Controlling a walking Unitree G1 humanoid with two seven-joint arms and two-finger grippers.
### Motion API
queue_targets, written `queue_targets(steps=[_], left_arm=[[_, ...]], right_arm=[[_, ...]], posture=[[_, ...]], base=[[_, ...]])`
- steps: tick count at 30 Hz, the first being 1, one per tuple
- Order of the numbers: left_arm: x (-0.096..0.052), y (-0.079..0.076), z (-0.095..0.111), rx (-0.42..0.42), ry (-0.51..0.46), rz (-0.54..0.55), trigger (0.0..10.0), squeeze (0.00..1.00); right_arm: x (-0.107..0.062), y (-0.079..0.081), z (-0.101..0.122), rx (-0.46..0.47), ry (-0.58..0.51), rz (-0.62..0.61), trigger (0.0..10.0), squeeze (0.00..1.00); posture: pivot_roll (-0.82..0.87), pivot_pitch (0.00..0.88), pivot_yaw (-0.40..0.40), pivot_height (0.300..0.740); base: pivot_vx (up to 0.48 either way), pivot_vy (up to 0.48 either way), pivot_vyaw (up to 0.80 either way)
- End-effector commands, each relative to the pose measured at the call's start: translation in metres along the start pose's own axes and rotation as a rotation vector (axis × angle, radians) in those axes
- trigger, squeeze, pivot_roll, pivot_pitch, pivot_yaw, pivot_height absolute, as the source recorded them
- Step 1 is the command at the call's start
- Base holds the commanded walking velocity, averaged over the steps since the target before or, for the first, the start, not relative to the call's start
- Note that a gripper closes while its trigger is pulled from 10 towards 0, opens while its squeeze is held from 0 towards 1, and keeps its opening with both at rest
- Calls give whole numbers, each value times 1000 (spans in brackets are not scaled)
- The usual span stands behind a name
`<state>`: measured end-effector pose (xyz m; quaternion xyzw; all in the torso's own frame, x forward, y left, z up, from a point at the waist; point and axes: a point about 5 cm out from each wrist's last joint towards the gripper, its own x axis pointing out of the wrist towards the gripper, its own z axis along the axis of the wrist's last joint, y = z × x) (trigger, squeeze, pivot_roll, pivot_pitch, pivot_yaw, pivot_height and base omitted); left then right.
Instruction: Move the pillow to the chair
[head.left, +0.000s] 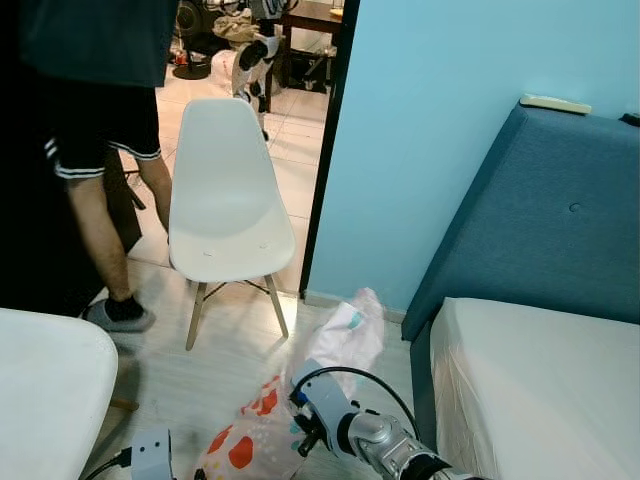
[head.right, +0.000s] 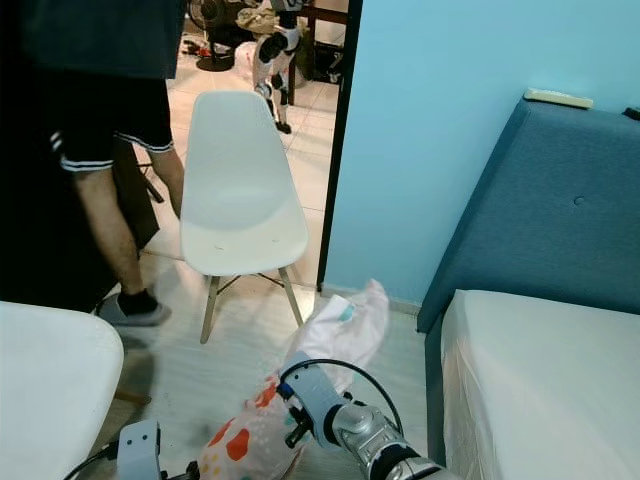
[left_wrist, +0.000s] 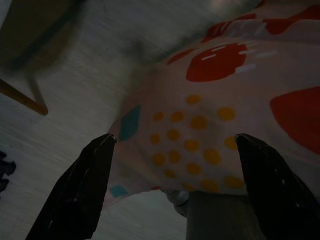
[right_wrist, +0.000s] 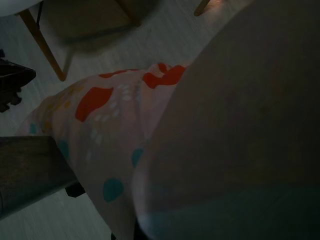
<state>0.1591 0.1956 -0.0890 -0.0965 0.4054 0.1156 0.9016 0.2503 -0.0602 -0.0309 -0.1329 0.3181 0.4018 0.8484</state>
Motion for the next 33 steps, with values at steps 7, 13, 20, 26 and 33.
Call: queue_targets(steps=[7,13,20,26,33], left_arm=[[-1,1,-4,4,23,3,10000,0],[-1,1,-3,11,20,4,10000,0],[-1,1,-3,13,18,6,10000,0],[-1,1,-3,36,19,3,10000,0],[0,3,-3,44,22,20,10000,0]], right_arm=[[-1,-1,5,20,-58,20,10000,0],[0,-2,8,31,-61,10,10000,0],[0,-1,10,36,-67,12,10000,0],[1,-5,15,39,-82,-32,10000,0],[1,-7,18,48,-97,-41,10000,0]], posture=[[102,46,-114,740],[107,46,-114,740],[111,45,-115,740],[112,42,-114,740],[112,40,-114,740]], base=[[0,0,605],[0,0,800],[0,0,800],[0,-44,400],[0,-480,0]])
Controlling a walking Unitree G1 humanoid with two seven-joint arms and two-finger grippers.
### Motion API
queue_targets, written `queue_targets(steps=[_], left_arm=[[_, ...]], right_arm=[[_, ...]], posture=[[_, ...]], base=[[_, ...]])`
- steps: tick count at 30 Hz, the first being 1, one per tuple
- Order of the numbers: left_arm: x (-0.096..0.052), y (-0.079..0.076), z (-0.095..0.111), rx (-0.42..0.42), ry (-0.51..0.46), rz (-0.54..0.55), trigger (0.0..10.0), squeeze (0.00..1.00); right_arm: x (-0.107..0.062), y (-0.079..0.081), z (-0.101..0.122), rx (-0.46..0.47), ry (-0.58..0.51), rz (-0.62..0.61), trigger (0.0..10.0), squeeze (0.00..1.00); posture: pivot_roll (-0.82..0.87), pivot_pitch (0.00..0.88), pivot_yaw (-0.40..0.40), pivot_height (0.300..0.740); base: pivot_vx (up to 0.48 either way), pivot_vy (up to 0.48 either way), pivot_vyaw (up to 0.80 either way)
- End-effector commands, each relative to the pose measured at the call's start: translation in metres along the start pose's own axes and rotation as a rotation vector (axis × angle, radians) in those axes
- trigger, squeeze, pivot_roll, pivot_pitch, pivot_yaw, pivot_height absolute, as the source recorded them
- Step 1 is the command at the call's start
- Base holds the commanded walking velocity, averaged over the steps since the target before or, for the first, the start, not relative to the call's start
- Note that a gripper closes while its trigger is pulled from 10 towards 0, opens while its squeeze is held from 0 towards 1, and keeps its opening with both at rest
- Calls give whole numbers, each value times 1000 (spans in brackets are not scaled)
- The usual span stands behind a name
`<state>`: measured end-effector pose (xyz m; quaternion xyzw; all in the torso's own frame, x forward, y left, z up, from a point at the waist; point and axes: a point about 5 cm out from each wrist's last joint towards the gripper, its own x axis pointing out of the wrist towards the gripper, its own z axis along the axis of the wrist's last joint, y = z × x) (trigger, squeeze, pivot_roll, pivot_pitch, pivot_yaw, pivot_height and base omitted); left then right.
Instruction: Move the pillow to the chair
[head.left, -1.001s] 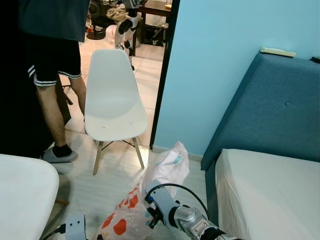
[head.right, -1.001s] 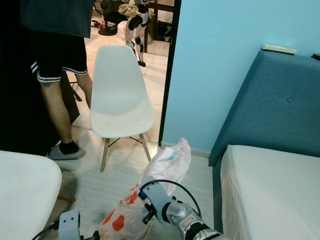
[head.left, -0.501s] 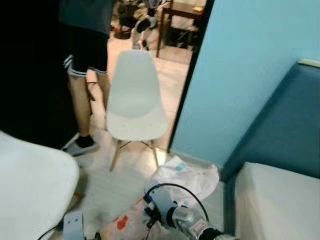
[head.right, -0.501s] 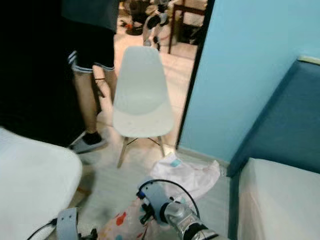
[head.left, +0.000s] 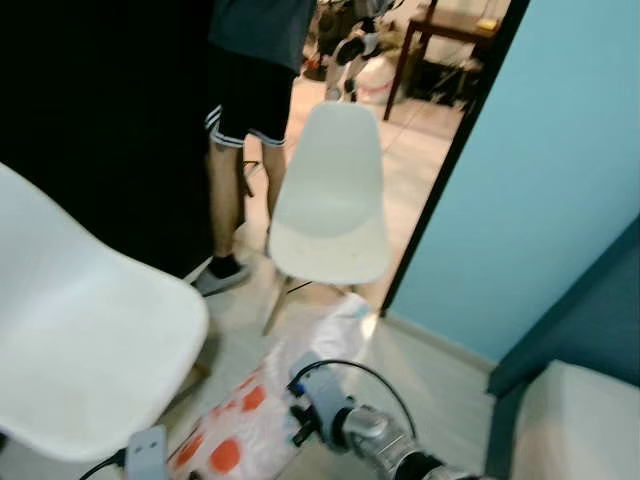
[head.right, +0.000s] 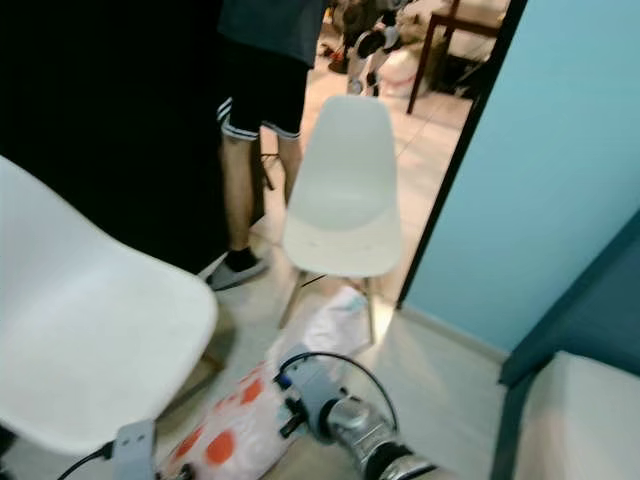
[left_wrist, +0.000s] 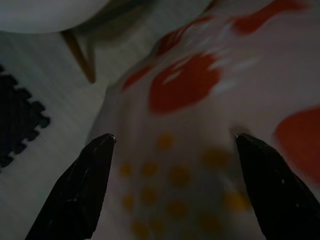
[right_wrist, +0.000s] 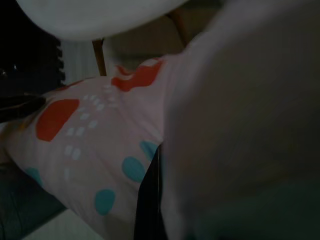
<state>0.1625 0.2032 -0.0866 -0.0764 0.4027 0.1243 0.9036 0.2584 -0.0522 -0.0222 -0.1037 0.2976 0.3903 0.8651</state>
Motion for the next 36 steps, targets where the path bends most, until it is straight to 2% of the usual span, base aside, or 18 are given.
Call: queue_targets(steps=[1,18,27,31,36], left_arm=[[-2,-3,-8,13,33,-8,10000,0],[-1,-1,-3,-33,-1,1,10000,0],[1,-4,7,-25,-41,-22,10000,0],[2,-4,7,-24,-40,-20,10000,0],[1,-5,6,-39,-40,-15,10000,0]], right_arm=[[-1,-6,5,1,-33,-22,10000,0],[-1,-8,9,-10,-39,-38,10000,0],[-2,-17,21,1,-72,-73,10000,0],[0,-12,25,-6,-99,-1,10000,0],[1,-6,24,-1,-105,53,10000,0]], posture=[[112,40,-114,740],[117,35,-122,740],[120,26,-127,740],[120,25,-127,740],[120,27,-128,740]], base=[[0,-315,0],[0,0,0],[0,0,0],[0,0,108],[0,0,800]])
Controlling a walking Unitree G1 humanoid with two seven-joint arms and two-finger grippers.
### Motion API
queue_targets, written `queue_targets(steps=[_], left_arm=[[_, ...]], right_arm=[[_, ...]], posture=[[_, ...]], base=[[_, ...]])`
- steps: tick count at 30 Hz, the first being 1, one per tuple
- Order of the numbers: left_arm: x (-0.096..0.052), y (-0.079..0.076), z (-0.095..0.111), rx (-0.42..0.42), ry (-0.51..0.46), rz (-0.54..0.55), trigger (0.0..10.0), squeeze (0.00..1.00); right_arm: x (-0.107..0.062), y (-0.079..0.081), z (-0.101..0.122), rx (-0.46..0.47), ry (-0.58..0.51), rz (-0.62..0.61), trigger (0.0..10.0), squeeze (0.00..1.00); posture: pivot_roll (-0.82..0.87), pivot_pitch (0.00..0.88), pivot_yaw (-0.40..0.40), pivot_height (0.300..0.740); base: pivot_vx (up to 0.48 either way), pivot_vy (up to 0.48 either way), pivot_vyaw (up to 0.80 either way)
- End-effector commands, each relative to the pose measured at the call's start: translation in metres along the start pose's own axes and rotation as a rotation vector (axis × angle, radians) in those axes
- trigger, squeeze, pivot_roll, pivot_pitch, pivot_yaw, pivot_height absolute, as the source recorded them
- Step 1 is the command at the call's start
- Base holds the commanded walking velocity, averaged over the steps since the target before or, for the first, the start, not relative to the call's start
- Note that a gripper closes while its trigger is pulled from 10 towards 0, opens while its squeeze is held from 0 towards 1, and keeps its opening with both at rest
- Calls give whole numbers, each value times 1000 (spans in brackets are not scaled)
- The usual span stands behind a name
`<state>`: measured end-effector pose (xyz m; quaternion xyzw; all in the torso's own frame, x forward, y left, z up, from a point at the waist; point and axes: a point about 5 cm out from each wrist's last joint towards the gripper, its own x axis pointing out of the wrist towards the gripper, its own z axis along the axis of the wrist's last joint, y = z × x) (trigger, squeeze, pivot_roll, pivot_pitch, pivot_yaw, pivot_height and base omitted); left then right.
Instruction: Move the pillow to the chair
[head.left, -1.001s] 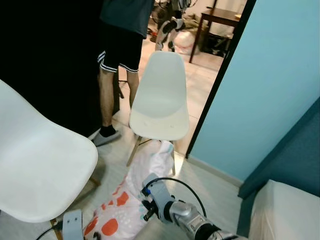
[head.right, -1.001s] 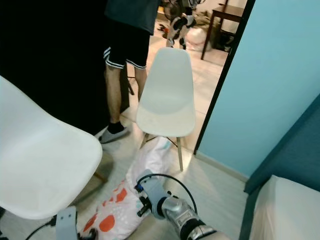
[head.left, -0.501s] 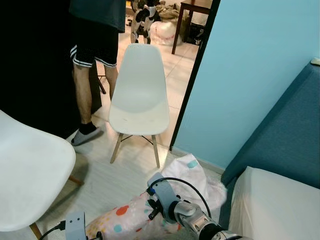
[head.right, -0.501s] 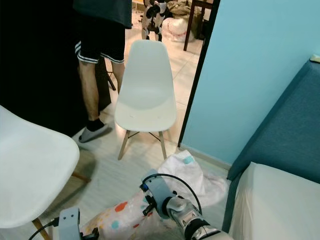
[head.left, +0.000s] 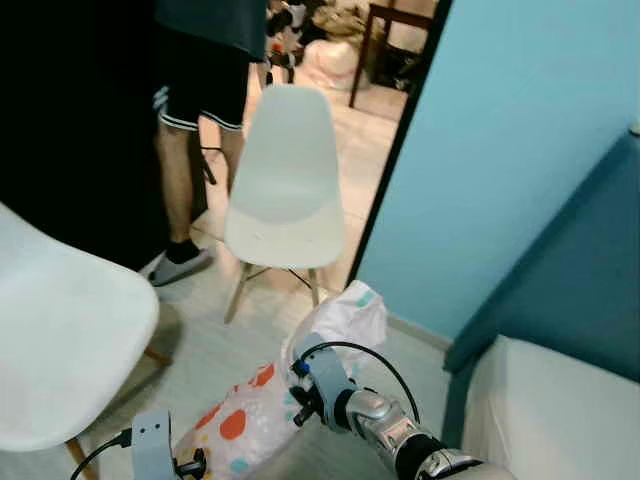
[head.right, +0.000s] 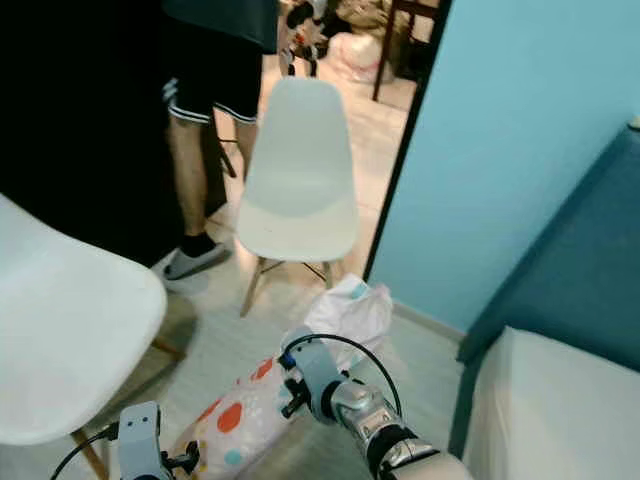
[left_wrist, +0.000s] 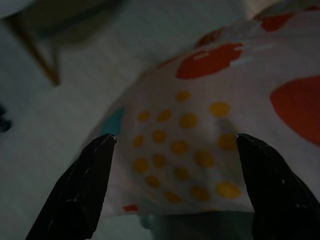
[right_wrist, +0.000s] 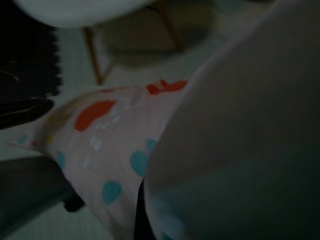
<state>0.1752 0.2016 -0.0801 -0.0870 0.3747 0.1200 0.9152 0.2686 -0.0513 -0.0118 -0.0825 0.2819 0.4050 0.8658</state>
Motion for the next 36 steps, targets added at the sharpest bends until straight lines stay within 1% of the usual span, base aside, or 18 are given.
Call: queue_targets(steps=[1,5,11,21,25,27,28,33,36], left_arm=[[-3,1,-8,-17,19,11,10000,0],[-4,2,-13,-13,40,24,10000,0],[-5,4,-16,-13,51,29,10000,0],[-5,4,-16,-10,54,26,10000,0],[-5,4,-16,-8,55,26,10000,0],[-5,4,-15,0,55,23,10000,0],[-5,4,-15,0,55,23,10000,0],[-5,3,-14,4,50,21,10000,0],[-5,3,-14,4,47,20,10000,0]], right_arm=[[2,2,11,-13,-58,23,10000,0],[3,4,10,1,-60,37,10000,0],[4,7,11,13,-69,61,10000,0],[7,22,17,52,-115,217,10000,0],[7,23,18,60,-122,222,10000,0],[8,22,22,100,-153,228,10000,0],[8,22,22,100,-153,228,10000,0],[7,18,32,167,-206,231,10000,0],[7,14,36,193,-224,208,10000,0]], posture=[[120,27,-128,740],[121,35,-125,740],[121,38,-125,740],[125,37,-122,740],[124,37,-121,740],[124,39,-120,740],[124,39,-120,740],[126,40,-120,740],[128,41,-120,740]], base=[[0,0,800],[0,0,800],[0,0,800],[0,0,800],[0,0,800],[0,0,800],[0,0,800],[0,0,800],[0,0,800]])
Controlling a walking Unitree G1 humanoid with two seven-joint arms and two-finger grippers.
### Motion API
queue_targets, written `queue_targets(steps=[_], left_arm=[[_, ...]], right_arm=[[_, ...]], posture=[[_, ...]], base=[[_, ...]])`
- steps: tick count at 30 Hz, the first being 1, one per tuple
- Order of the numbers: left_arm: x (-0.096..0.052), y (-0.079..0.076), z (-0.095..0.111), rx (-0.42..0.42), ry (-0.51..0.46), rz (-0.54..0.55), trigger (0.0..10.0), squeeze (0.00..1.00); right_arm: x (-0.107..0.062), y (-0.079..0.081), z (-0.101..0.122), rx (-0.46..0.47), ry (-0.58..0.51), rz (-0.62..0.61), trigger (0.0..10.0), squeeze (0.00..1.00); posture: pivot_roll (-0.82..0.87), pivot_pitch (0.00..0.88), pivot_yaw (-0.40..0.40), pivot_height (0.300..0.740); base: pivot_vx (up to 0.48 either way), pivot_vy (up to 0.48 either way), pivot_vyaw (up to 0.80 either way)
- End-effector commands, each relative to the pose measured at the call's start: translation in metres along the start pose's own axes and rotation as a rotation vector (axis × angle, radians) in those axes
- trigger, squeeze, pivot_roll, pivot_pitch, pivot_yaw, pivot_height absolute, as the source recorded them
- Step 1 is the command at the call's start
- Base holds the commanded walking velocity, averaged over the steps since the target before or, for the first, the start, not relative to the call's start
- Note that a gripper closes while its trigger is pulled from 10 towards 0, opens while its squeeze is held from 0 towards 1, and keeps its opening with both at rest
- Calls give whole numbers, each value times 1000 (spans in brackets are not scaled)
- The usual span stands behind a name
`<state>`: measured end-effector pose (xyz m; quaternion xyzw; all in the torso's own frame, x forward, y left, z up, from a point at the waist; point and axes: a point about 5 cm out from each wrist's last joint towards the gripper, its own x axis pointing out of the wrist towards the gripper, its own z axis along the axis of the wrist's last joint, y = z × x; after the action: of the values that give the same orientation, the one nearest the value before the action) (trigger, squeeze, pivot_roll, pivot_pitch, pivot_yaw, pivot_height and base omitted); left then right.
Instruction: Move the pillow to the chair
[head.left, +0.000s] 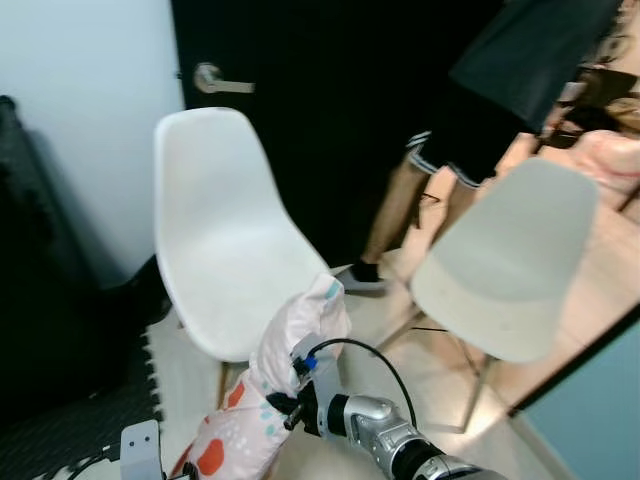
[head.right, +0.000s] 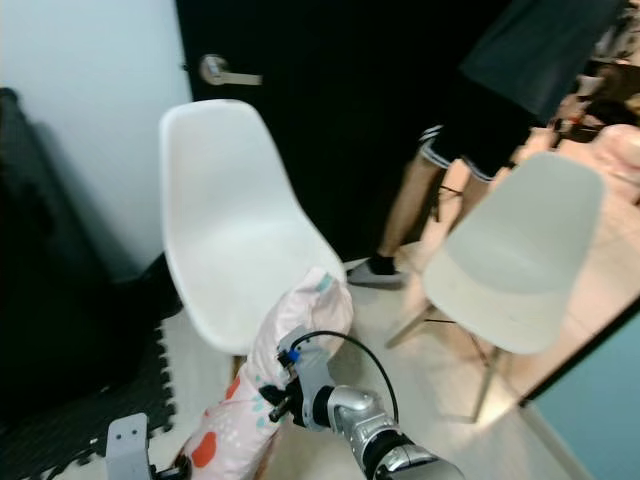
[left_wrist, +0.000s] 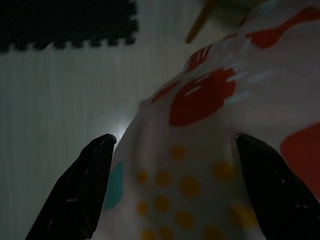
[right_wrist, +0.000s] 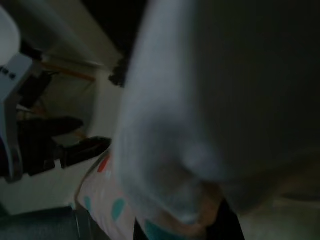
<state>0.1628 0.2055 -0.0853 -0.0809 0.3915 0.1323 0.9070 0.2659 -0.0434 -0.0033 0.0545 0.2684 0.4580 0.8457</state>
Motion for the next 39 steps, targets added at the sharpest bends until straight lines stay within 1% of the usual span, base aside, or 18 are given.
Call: queue_targets(steps=[1,5,7,8,10,12,13,14,16,17,18,19,22,23,26,27,32,39], left_arm=[[0,-5,-3,0,14,-12,10000,0],[-1,-5,-4,0,14,-13,10000,0],[-1,-5,-4,0,14,-13,10000,0],[-1,-5,-4,1,14,-13,10000,0],[-1,-5,-4,1,14,-13,10000,0],[-1,-6,-5,5,17,-17,10000,0],[-1,-6,-5,5,17,-17,10000,0],[-1,-7,-5,12,21,-23,10000,0],[-1,-7,-5,12,21,-23,10000,0],[-1,-8,-6,21,25,-30,10000,0],[-1,-9,-7,28,28,-36,10000,0],[-1,-9,-7,28,28,-36,10000,0],[-1,-11,-8,55,37,-55,10000,0],[-1,-11,-8,55,37,-55,10000,0],[-1,-12,-8,84,43,-73,10000,0],[-1,-12,-8,84,43,-73,10000,0],[-2,-13,-10,101,49,-82,10000,0],[-2,-13,-10,109,49,-83,10000,0]], right_arm=[[13,9,24,-6,-88,33,10000,0],[11,4,23,-13,-76,-21,10000,0],[11,4,23,-13,-76,-21,10000,0],[10,0,22,-10,-65,-67,10000,0],[10,0,22,-10,-65,-67,10000,0],[-3,-19,10,35,-25,-251,10000,0],[-3,-19,10,35,-25,-251,10000,0],[-14,-31,3,77,-11,-360,10000,0],[-14,-31,3,77,-11,-360,10000,0],[-26,-44,-3,114,-1,-464,10000,0],[-35,-52,-7,148,0,-531,10000,0],[-35,-52,-7,148,0,-531,10000,0],[-57,-69,-18,196,17,-671,10000,0],[-57,-69,-18,196,17,-671,10000,0],[-71,-77,-27,207,36,-741,10000,0],[-71,-77,-27,207,36,-741,10000,0],[-85,-84,-34,220,42,-800,10000,0],[-88,-87,-33,239,28,-821,10000,0]], posture=[[128,41,-120,740],[130,42,-122,740],[130,42,-122,740],[132,44,-123,740],[132,44,-123,740],[132,45,-122,740],[132,45,-122,740],[131,46,-120,740],[131,46,-120,740],[127,46,-113,740],[122,46,-108,740],[122,46,-108,740],[109,47,-94,740],[109,47,-94,740],[96,54,-75,740],[96,54,-75,740],[89,60,-67,740],[95,60,-71,740]], base=[[0,0,800],[0,0,800],[0,0,800],[0,0,800],[0,0,800],[0,0,800],[0,0,800],[0,0,800],[0,0,800],[0,0,800],[0,0,800],[0,0,800],[0,0,800],[0,0,800],[0,0,800],[0,0,800],[0,0,800],[0,0,800]])
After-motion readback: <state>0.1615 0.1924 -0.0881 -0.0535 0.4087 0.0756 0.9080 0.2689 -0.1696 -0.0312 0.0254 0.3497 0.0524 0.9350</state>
